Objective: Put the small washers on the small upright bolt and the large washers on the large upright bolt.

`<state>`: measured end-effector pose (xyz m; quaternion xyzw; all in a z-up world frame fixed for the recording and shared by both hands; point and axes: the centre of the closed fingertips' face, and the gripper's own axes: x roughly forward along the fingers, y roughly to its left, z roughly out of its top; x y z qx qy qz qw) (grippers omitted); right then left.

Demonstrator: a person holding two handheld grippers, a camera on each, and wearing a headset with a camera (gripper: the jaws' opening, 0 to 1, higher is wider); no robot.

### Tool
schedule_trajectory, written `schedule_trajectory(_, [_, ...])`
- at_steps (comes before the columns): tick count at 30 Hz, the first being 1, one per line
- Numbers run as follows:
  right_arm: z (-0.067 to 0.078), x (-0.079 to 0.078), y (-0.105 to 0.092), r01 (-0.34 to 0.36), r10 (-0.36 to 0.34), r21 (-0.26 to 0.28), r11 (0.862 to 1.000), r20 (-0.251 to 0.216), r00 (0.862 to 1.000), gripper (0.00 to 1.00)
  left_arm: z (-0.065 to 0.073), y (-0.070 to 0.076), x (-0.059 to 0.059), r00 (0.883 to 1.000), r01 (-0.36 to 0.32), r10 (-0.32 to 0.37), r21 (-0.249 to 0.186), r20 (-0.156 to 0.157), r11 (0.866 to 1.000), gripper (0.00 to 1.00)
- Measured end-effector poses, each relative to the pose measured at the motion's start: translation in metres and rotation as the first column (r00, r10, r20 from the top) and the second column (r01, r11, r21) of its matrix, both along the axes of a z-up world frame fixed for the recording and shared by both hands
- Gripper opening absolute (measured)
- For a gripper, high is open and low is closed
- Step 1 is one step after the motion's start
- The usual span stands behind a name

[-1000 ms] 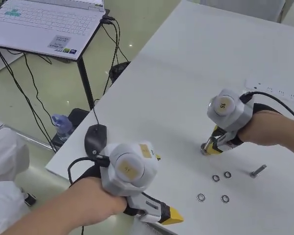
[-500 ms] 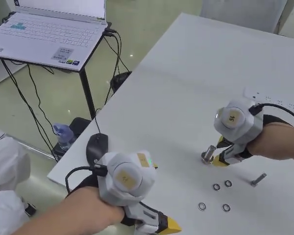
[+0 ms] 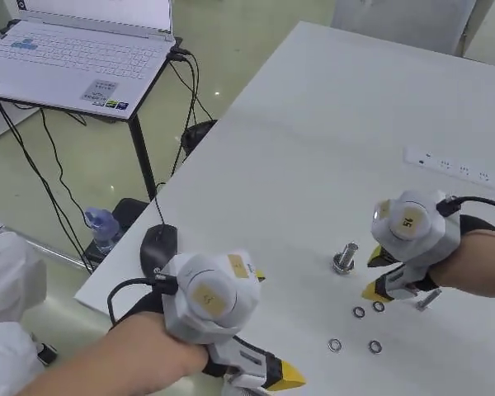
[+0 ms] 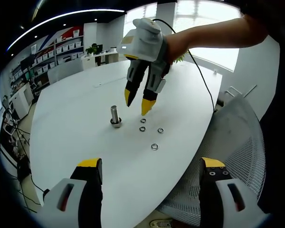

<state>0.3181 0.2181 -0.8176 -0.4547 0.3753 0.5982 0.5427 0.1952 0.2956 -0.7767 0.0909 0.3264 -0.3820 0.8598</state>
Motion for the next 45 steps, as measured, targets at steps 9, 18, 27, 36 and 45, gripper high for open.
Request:
schedule_trajectory(9, [-0.008,-0.017,-0.010,0.022,-0.021,0.011,1.000,-0.025,0.999,0.34,0.003,-0.005,0.002,1.000,0.008,-0.008,-0.003,0.010,1.000,0.85])
schedule_trajectory(18, [-0.023,-0.020,-0.015,0.040,-0.039,0.016,0.999,-0.040,0.998,0.32,0.005,-0.006,0.004,1.000,0.008,-0.009,0.006,0.021,1.000,0.85])
schedule_trajectory(27, [-0.044,-0.020,-0.019,0.021,-0.021,0.004,1.000,-0.013,1.000,0.31,0.008,-0.006,0.008,0.999,0.001,-0.001,-0.012,0.039,1.000,0.84])
schedule_trajectory(36, [-0.057,-0.019,-0.017,0.001,-0.001,-0.013,1.000,-0.003,1.000,0.28,0.009,-0.007,0.008,0.999,0.008,-0.008,-0.016,0.032,1.000,0.83])
schedule_trajectory(45, [-0.061,-0.017,-0.015,0.003,-0.003,-0.021,1.000,0.000,1.000,0.27,0.007,-0.006,0.009,0.999,0.013,-0.012,-0.017,0.030,1.000,0.81])
